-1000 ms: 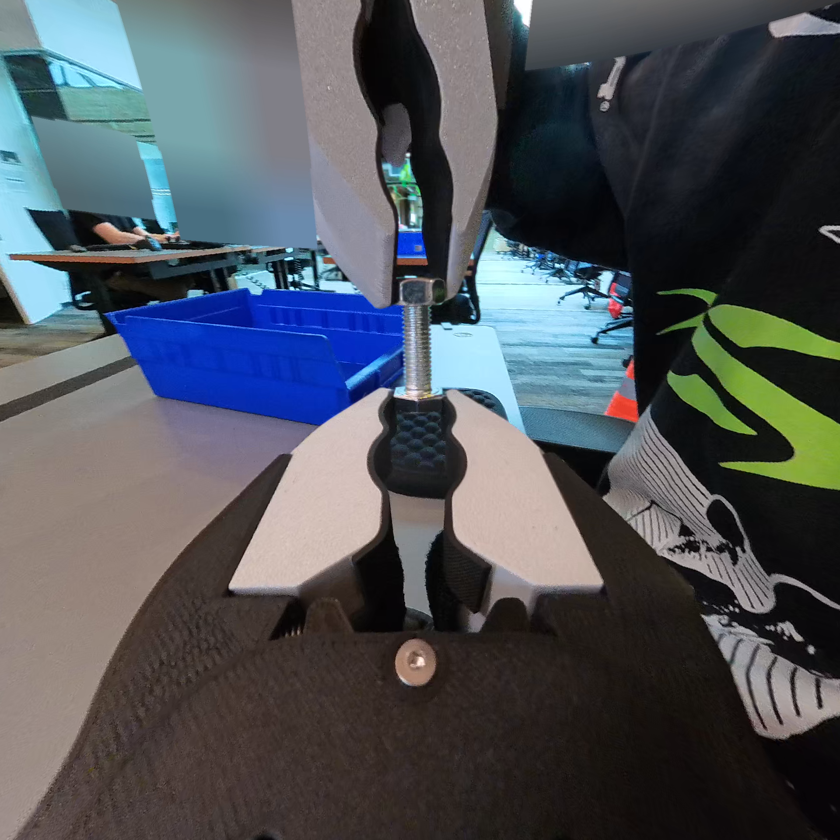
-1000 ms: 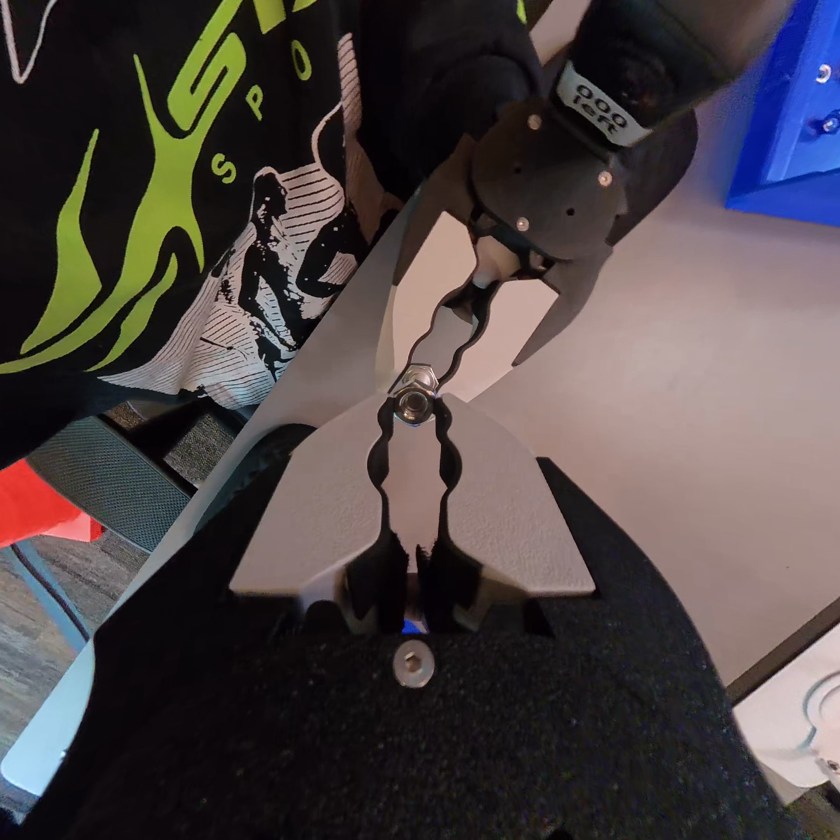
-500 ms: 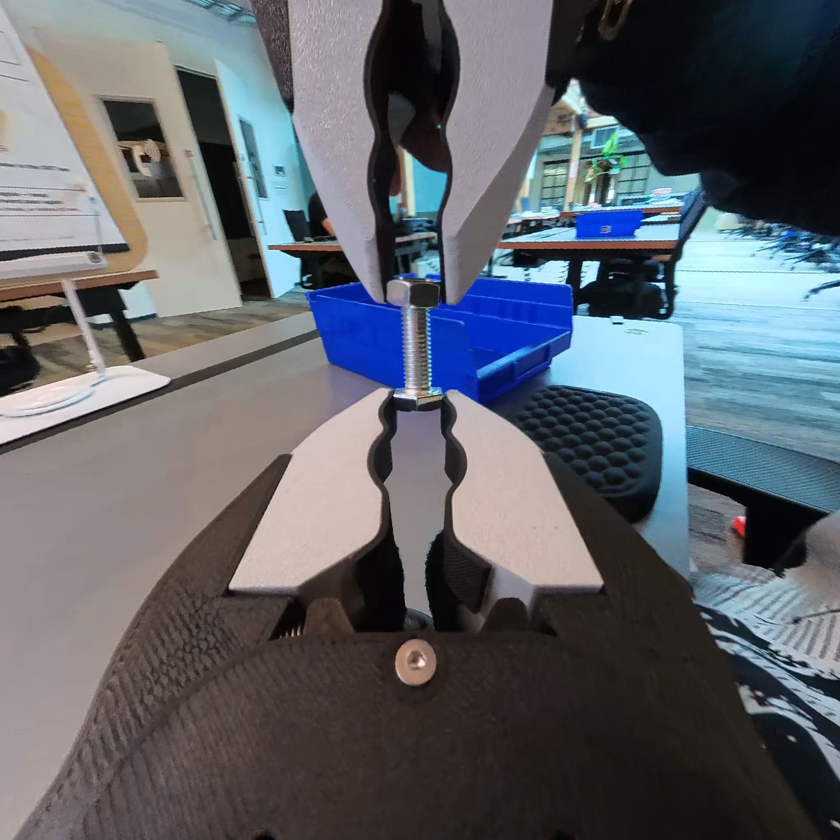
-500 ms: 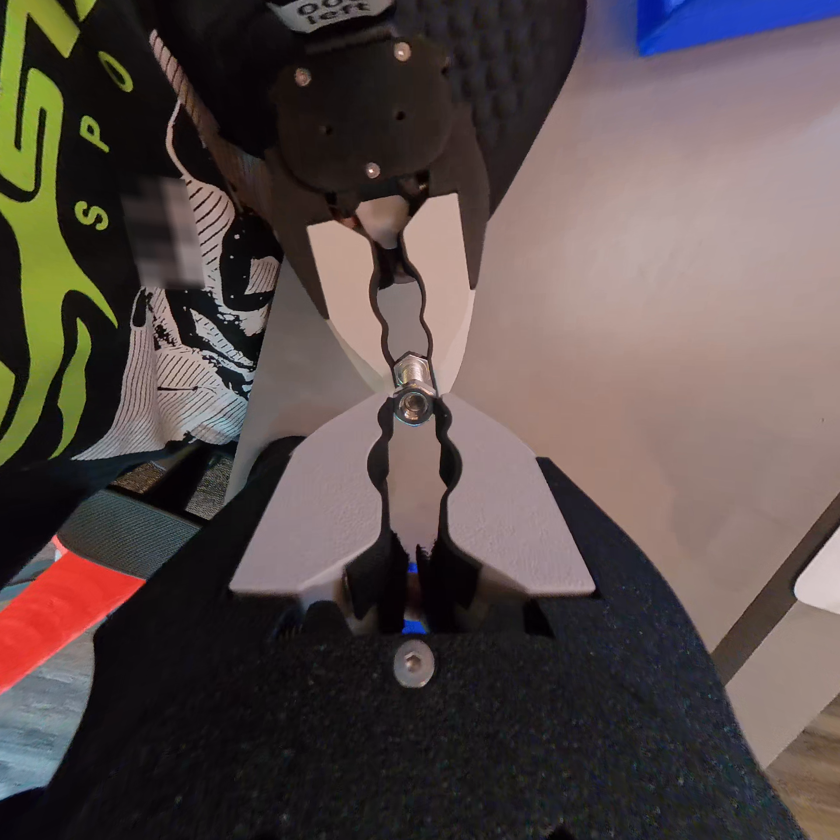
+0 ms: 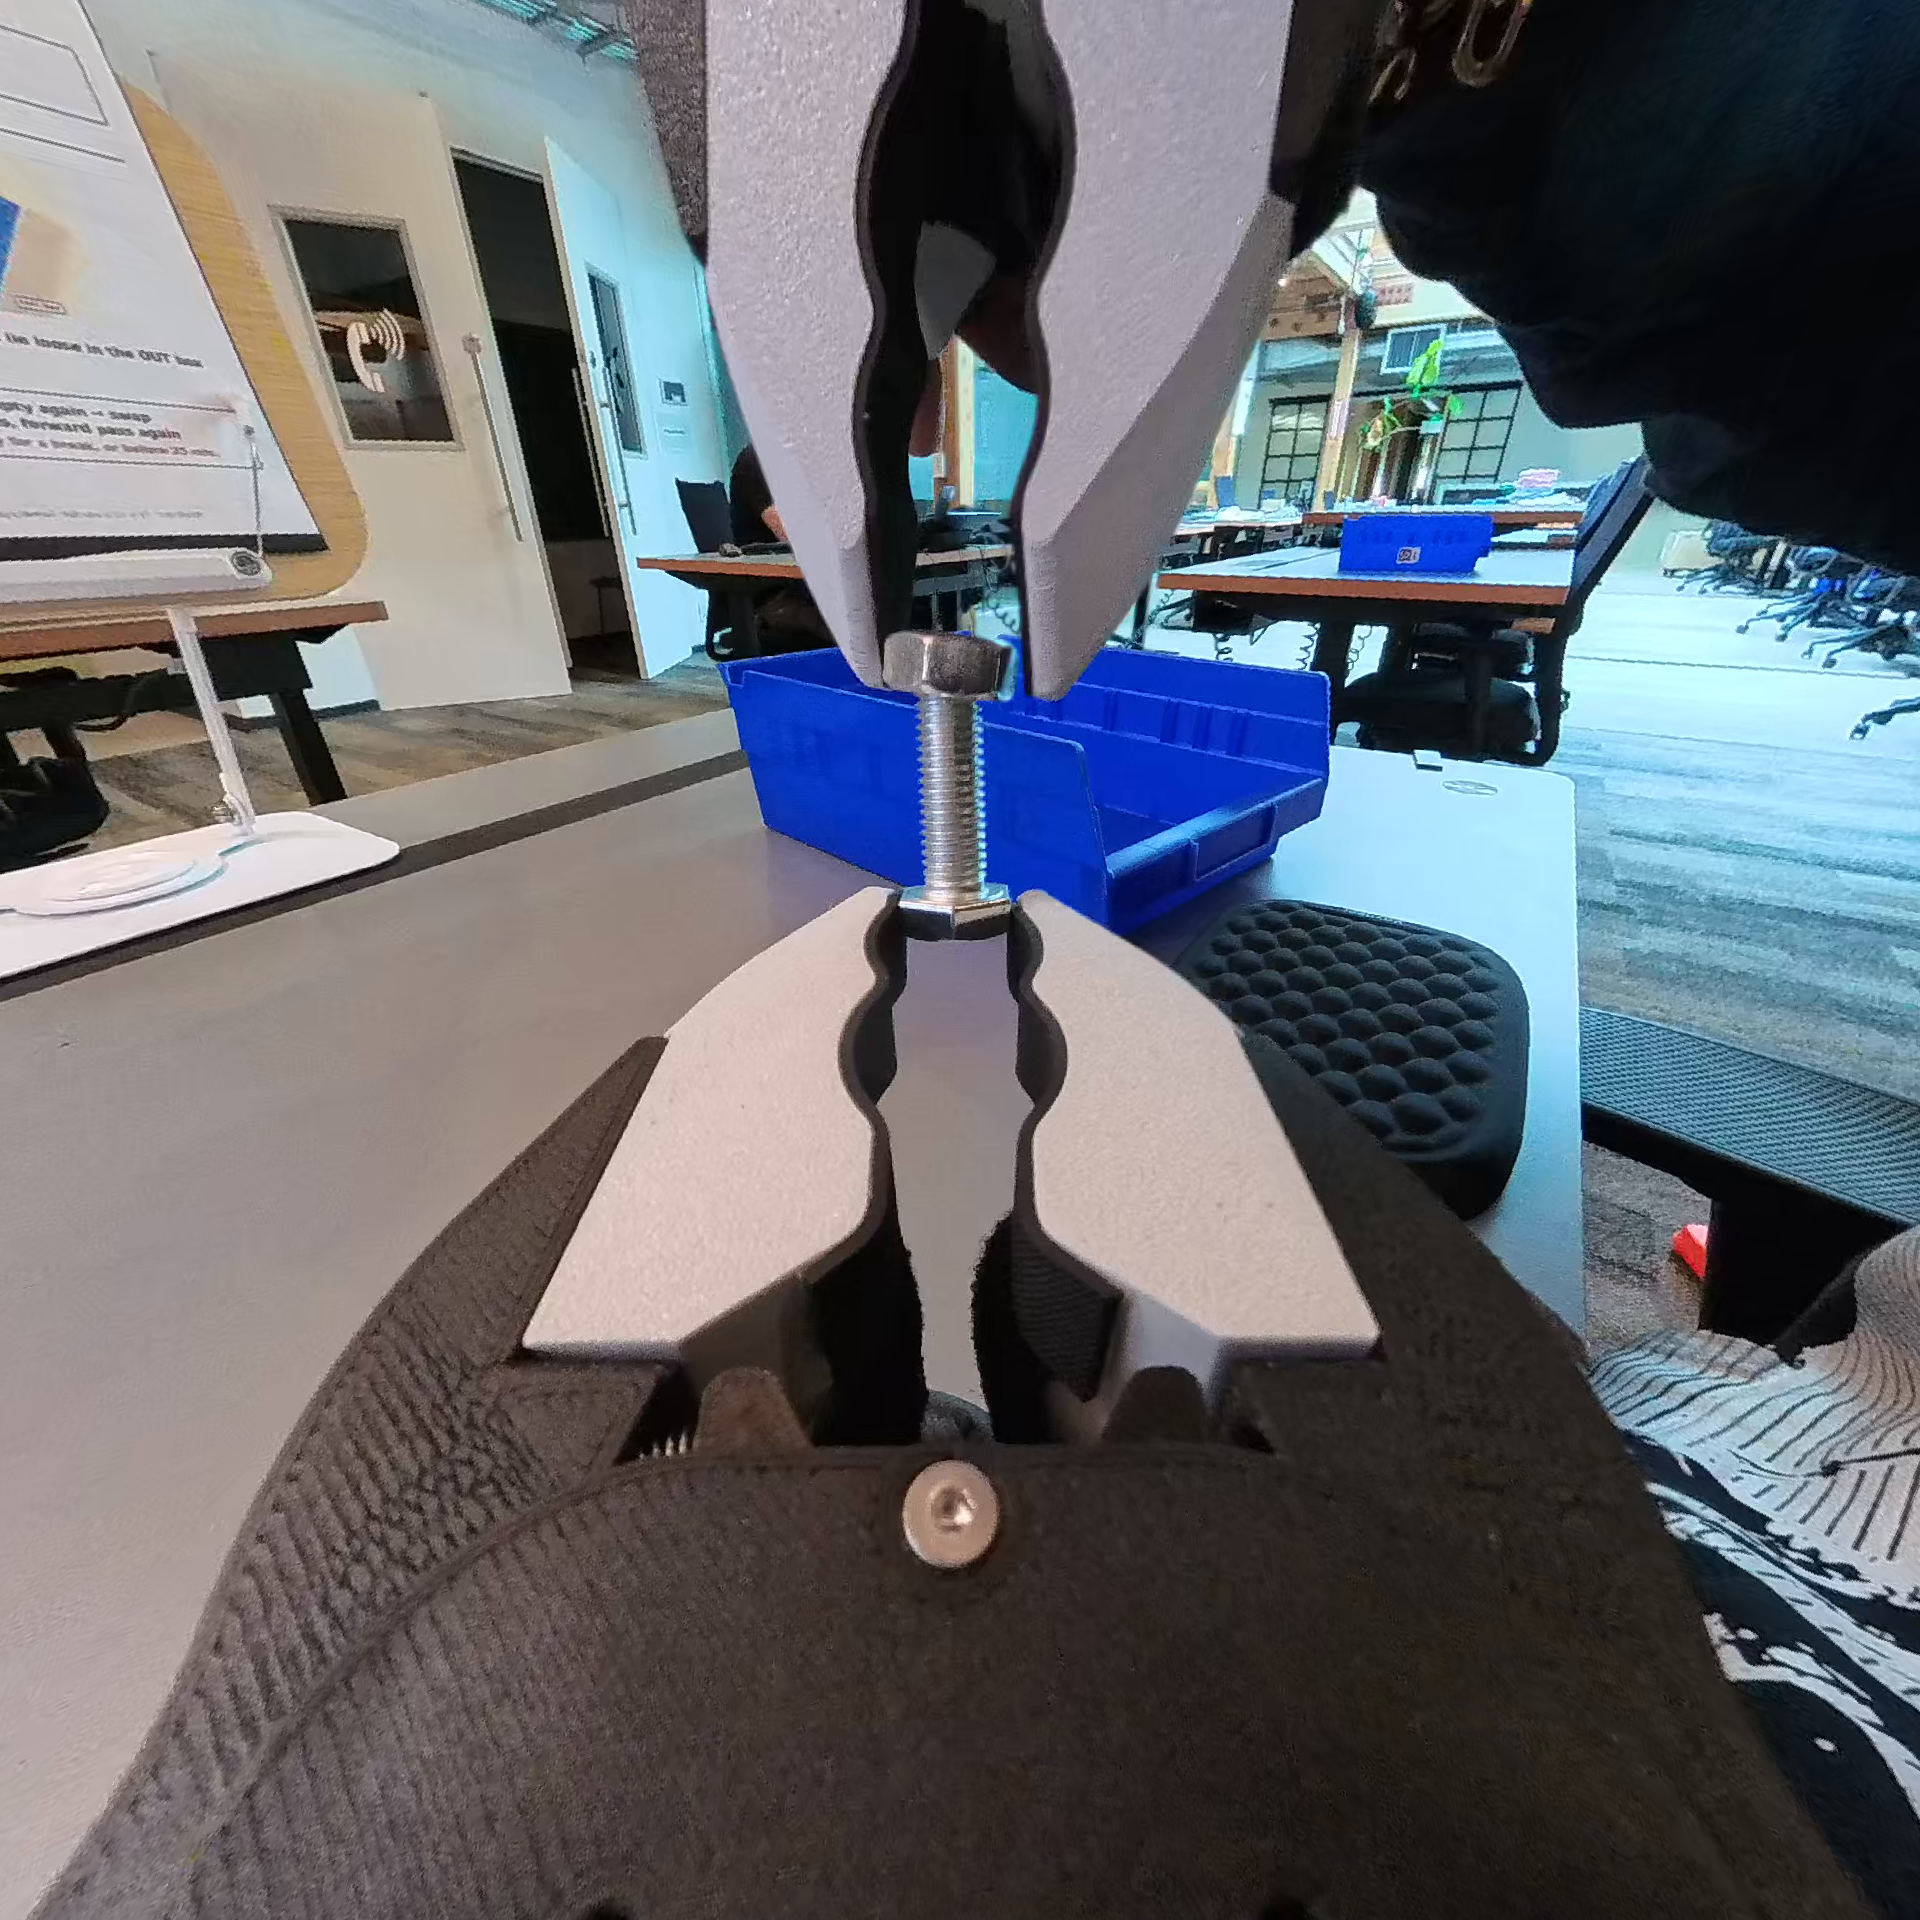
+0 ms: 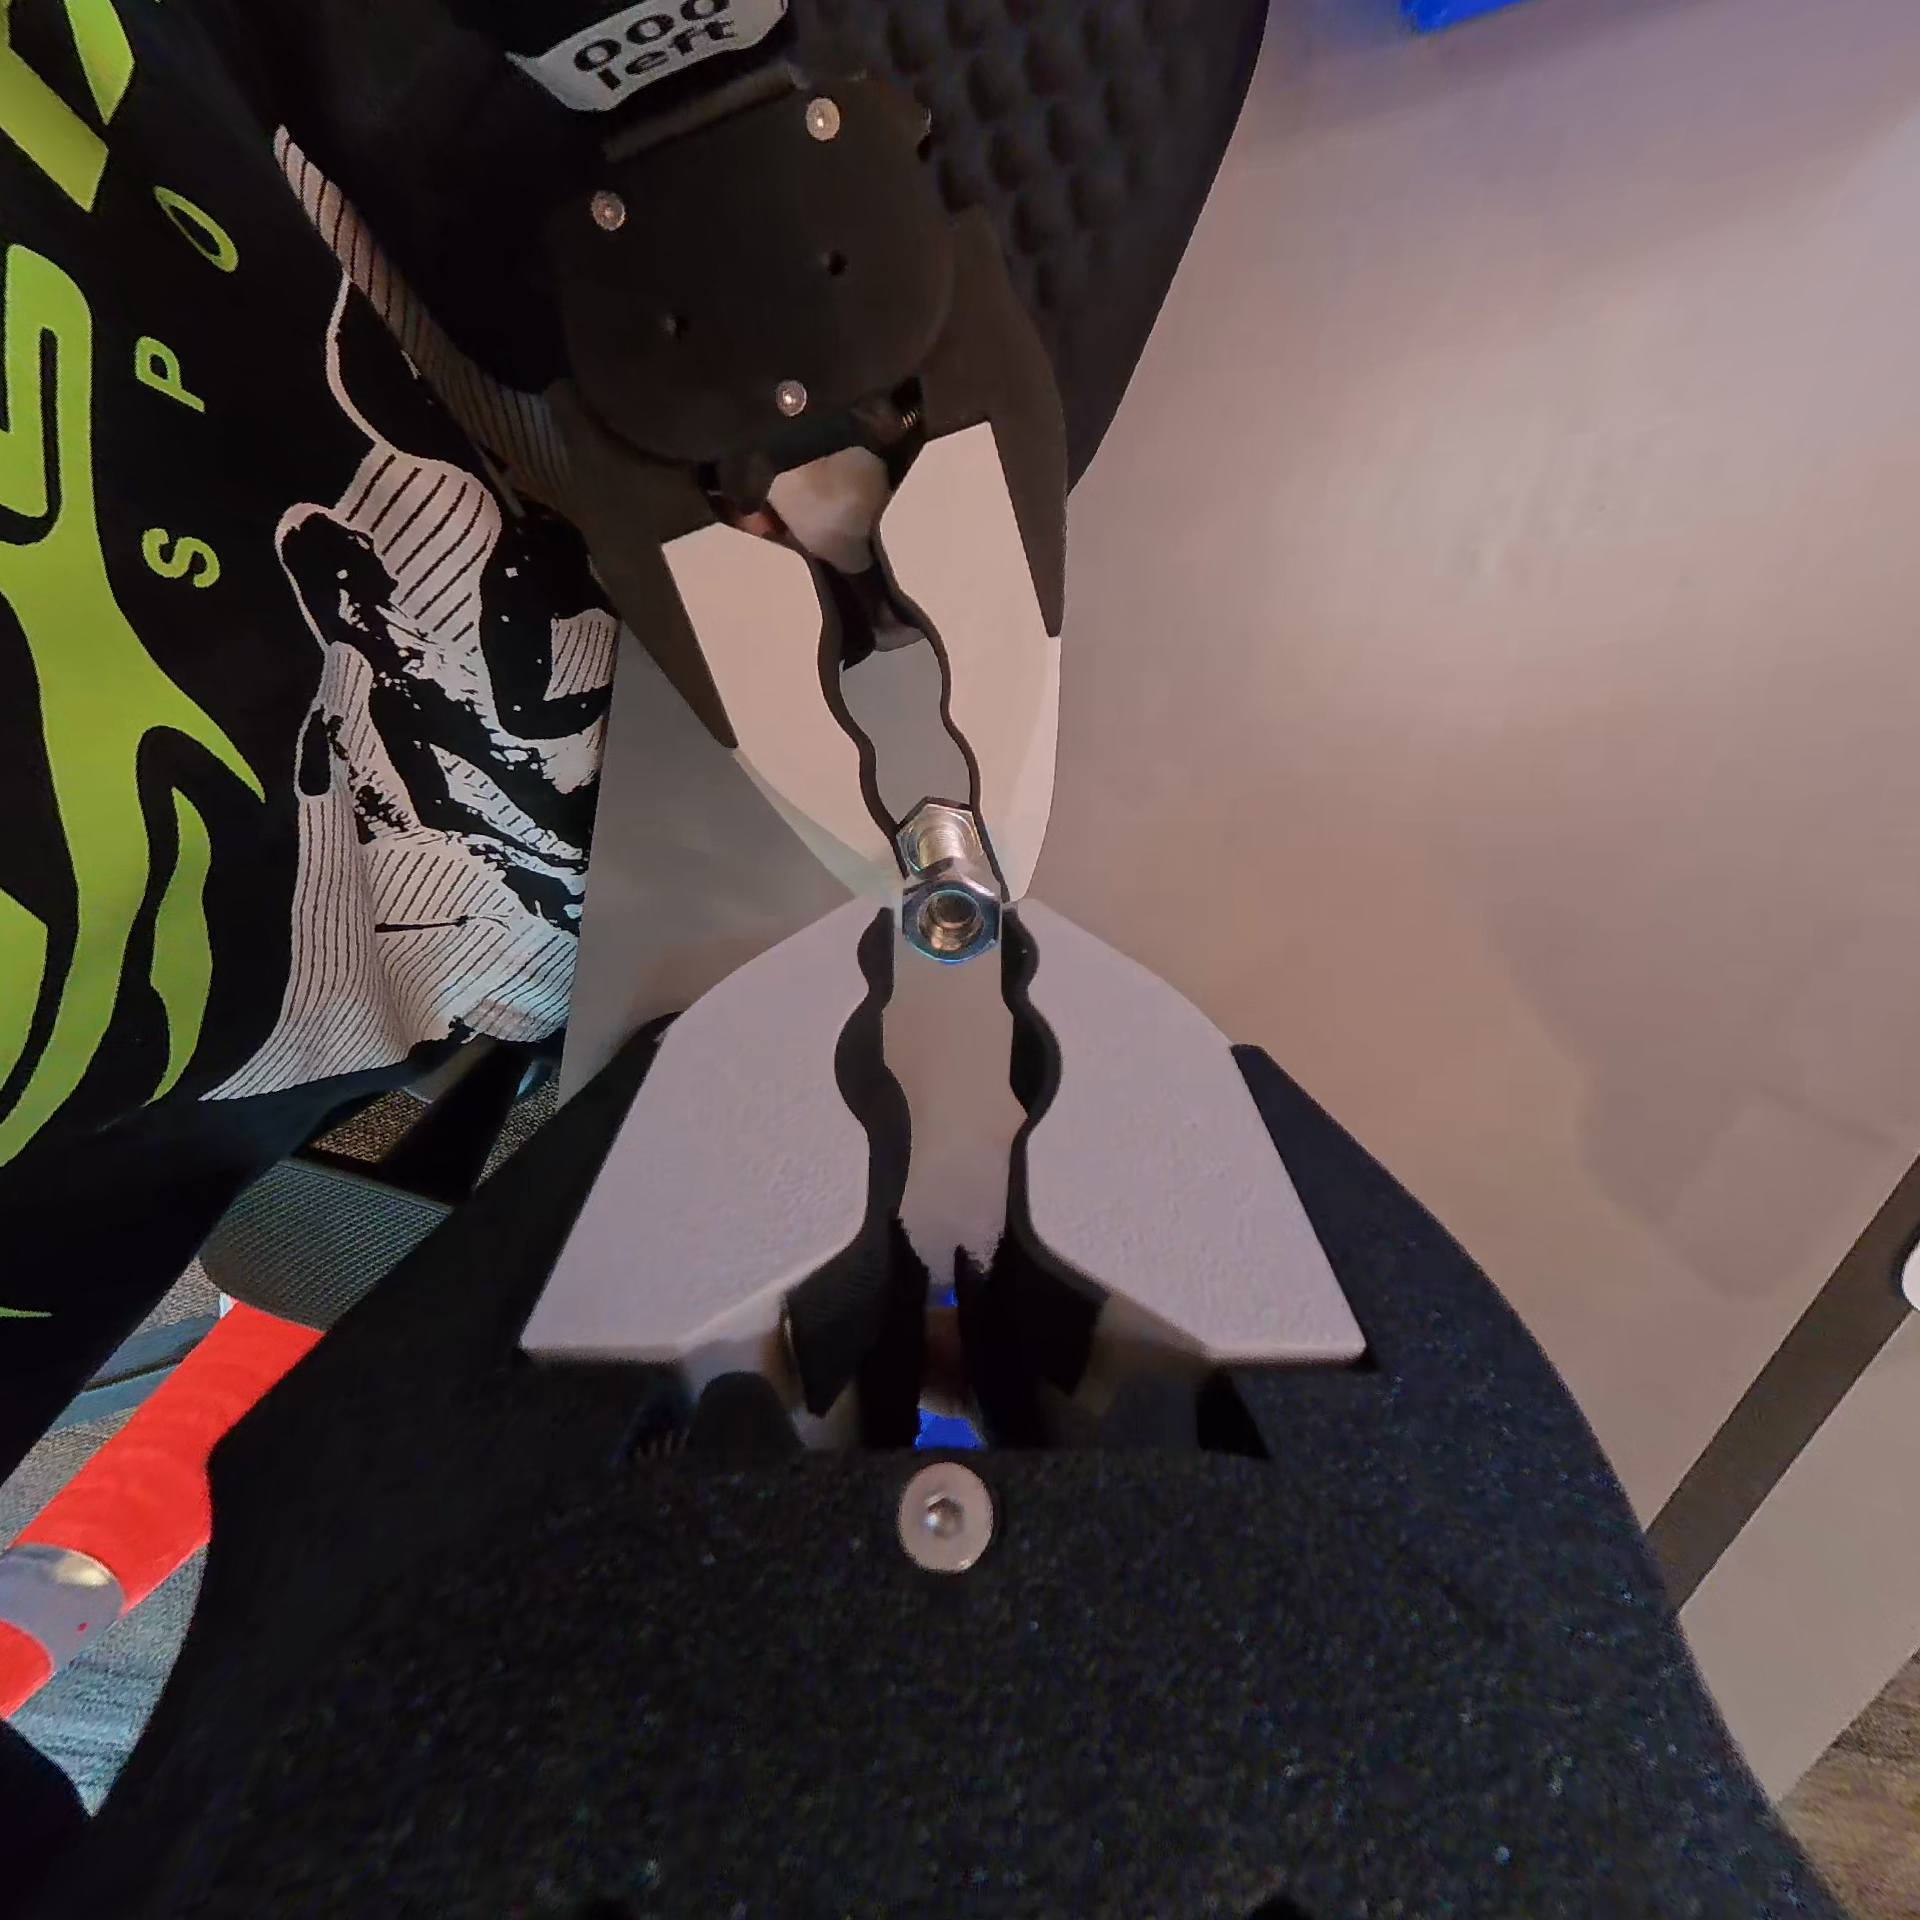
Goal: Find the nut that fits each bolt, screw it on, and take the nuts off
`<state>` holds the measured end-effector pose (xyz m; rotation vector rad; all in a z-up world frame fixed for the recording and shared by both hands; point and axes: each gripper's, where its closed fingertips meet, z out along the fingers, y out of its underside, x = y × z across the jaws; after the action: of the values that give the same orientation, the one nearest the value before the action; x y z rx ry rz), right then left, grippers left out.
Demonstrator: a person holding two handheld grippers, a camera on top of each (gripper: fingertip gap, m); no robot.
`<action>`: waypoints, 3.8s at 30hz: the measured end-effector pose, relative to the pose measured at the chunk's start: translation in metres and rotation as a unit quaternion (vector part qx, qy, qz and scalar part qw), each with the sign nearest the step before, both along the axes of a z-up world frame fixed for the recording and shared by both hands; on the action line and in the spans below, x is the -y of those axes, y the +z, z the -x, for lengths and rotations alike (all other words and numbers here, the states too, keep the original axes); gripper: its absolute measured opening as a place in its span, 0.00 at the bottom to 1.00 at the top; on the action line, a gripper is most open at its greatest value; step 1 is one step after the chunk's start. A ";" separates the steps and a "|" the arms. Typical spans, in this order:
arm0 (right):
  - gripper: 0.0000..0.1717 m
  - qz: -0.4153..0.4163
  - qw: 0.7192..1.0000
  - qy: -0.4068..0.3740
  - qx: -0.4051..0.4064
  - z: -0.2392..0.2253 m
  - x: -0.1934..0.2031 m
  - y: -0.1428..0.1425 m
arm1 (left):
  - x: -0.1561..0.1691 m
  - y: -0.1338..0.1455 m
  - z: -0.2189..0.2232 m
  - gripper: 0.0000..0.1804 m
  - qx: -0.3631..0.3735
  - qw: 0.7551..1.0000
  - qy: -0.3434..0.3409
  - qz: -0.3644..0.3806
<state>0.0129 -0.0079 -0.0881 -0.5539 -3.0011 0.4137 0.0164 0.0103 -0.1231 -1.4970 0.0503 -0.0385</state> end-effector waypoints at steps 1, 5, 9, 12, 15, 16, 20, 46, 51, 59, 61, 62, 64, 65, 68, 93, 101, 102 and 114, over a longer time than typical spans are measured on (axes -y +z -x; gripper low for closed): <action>0.12 0.003 1.000 0.002 0.000 0.000 0.001 0.000 | 0.000 0.000 0.000 0.10 0.002 1.000 -0.002 -0.002; 0.10 0.016 1.000 -0.002 -0.003 0.002 0.000 0.001 | 0.000 0.000 -0.001 0.10 0.004 1.000 -0.006 -0.002; 0.22 0.033 0.999 -0.010 -0.007 0.001 0.001 0.003 | 0.000 0.000 -0.001 0.10 0.005 1.000 -0.007 -0.002; 0.31 0.067 0.997 -0.032 -0.027 0.001 0.002 0.003 | 0.000 0.001 0.000 0.10 0.011 1.000 -0.010 -0.004; 0.37 0.149 0.983 -0.074 -0.070 0.004 0.005 0.002 | 0.001 0.003 0.002 0.10 0.023 1.000 -0.012 -0.009; 0.39 0.187 0.974 -0.090 -0.090 0.006 0.007 0.003 | 0.002 0.004 0.003 0.10 0.027 0.999 -0.013 -0.011; 0.41 0.357 0.902 -0.148 -0.194 0.014 0.013 0.013 | 0.004 0.007 0.010 0.10 0.042 0.999 -0.013 -0.018; 0.11 0.516 0.759 -0.195 -0.345 0.017 0.008 0.013 | 0.003 0.005 0.009 0.10 0.018 1.000 -0.011 -0.010; 0.11 0.494 0.793 -0.185 -0.304 0.011 0.009 0.011 | 0.003 0.003 0.005 0.10 -0.008 1.000 -0.012 -0.003; 0.11 0.466 0.834 -0.164 -0.247 0.005 0.006 0.007 | 0.001 0.000 0.000 0.10 -0.023 1.000 -0.017 0.009; 0.11 0.459 0.829 -0.184 -0.260 0.009 0.004 0.007 | 0.000 0.000 0.004 0.10 -0.012 1.000 -0.001 0.012; 0.11 0.457 0.826 -0.196 -0.265 0.011 0.004 0.006 | 0.000 -0.001 0.006 0.10 -0.011 1.000 0.009 0.014; 0.11 0.458 0.817 -0.222 -0.272 0.014 0.003 0.006 | 0.000 -0.001 0.010 0.10 -0.015 0.999 0.034 0.015; 0.11 0.457 0.812 -0.235 -0.275 0.016 0.003 0.006 | 0.000 -0.001 0.013 0.10 -0.020 0.999 0.048 0.015; 0.11 0.447 0.802 -0.273 -0.288 0.020 0.002 0.006 | 0.000 -0.001 0.018 0.10 -0.027 0.996 0.081 0.015; 0.30 0.521 0.741 -0.281 -0.316 0.017 0.012 0.013 | 0.000 -0.001 0.024 0.10 0.031 0.997 0.071 0.003; 0.29 0.509 0.746 -0.288 -0.317 0.016 0.012 0.011 | 0.000 -0.002 0.028 0.10 0.040 0.996 0.077 0.008; 0.29 0.508 0.747 -0.289 -0.316 0.015 0.012 0.010 | 0.000 -0.002 0.028 0.10 0.042 0.996 0.077 0.008; 0.28 0.496 0.746 -0.287 -0.338 0.023 0.010 0.010 | -0.001 -0.003 0.029 0.10 0.050 0.996 0.073 0.010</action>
<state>-0.0106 -0.0176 -0.0782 -1.0177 -1.5872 1.6848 -0.0123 0.0117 -0.1260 -1.5123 -0.1396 0.0040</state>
